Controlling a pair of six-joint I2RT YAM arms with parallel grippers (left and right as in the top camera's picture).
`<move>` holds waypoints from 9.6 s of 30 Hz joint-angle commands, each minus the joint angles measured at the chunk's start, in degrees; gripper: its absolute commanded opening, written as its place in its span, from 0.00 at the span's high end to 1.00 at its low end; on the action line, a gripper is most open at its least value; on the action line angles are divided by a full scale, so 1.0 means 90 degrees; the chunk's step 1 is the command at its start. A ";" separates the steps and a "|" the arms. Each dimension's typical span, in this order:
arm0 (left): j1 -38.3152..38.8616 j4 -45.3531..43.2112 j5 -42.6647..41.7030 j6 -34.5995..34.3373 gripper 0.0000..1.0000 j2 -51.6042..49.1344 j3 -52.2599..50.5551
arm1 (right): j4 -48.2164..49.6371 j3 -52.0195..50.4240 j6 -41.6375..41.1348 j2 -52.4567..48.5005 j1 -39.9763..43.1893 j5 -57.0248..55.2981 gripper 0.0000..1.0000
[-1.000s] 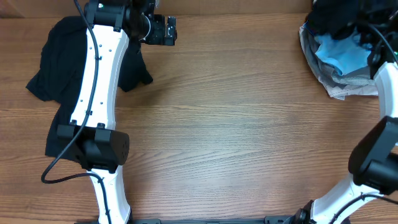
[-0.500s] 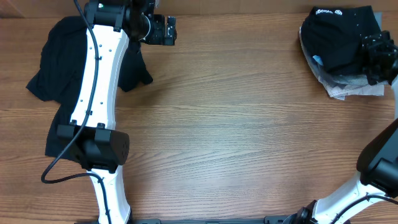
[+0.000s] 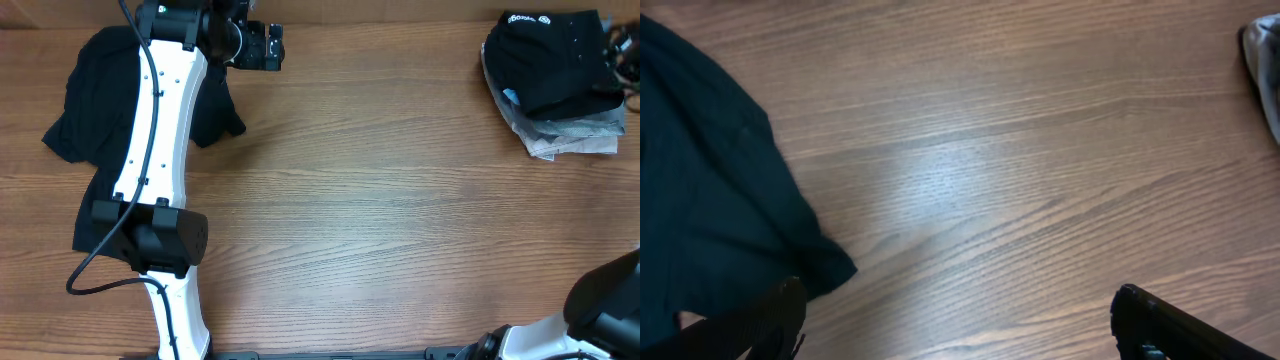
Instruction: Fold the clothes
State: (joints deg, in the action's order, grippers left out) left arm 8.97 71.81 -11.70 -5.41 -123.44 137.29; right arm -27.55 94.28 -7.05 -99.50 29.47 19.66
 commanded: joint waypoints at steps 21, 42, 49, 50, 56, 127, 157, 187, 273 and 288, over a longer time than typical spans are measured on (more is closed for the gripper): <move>0.0005 -0.0250 0.0092 0.0177 0.00 -0.0231 0.0085 | 0.2373 0.0070 0.1139 -0.3378 -0.0772 -0.0848 0.00; 0.0005 -0.0214 0.0182 0.0175 0.00 -0.0231 0.0085 | -0.0950 0.1863 0.1120 0.0923 -0.0906 -0.0631 0.00; 0.0005 -0.0211 0.0182 0.0175 0.00 -0.0231 0.0085 | -0.2285 0.1863 0.1120 0.1882 -0.1226 0.0372 0.00; 0.0005 -0.0214 0.0182 0.0175 0.00 -0.0231 0.0085 | -0.2492 0.1863 0.1120 0.1977 -0.1268 0.0634 0.00; 0.0005 -0.0211 0.0182 0.0175 0.00 -0.0231 0.0085 | -0.3495 0.1860 0.1120 0.2115 -0.1311 0.1355 0.00; 0.0005 -0.0211 0.0182 0.0175 0.00 -0.0231 0.0085 | 0.2567 -1.0423 0.0376 1.1040 -0.3186 -0.1729 0.00; 0.0005 -0.0107 0.0687 0.0226 0.00 0.0180 0.0083 | 0.2567 -1.0423 0.0376 1.1038 -0.3186 -0.1729 0.00; -0.1115 -0.9020 0.0498 -0.0476 0.00 1.0591 -1.3112 | 0.2567 -1.0423 0.0376 1.1038 -0.3186 -0.1729 0.00; -0.1751 -0.7577 0.0347 -0.0136 0.00 1.3687 -1.5225 | 0.2567 -1.0423 0.0376 1.1038 -0.3186 -0.1729 0.00; -0.1751 -0.7577 0.0347 -0.0136 0.00 1.3687 -1.5225 | 0.2567 -1.0423 0.0374 1.1038 -0.3186 -0.1729 0.00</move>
State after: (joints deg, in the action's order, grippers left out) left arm -6.44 3.51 -8.73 -7.53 -0.84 0.47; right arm -4.71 1.06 -3.20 -0.69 1.08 4.45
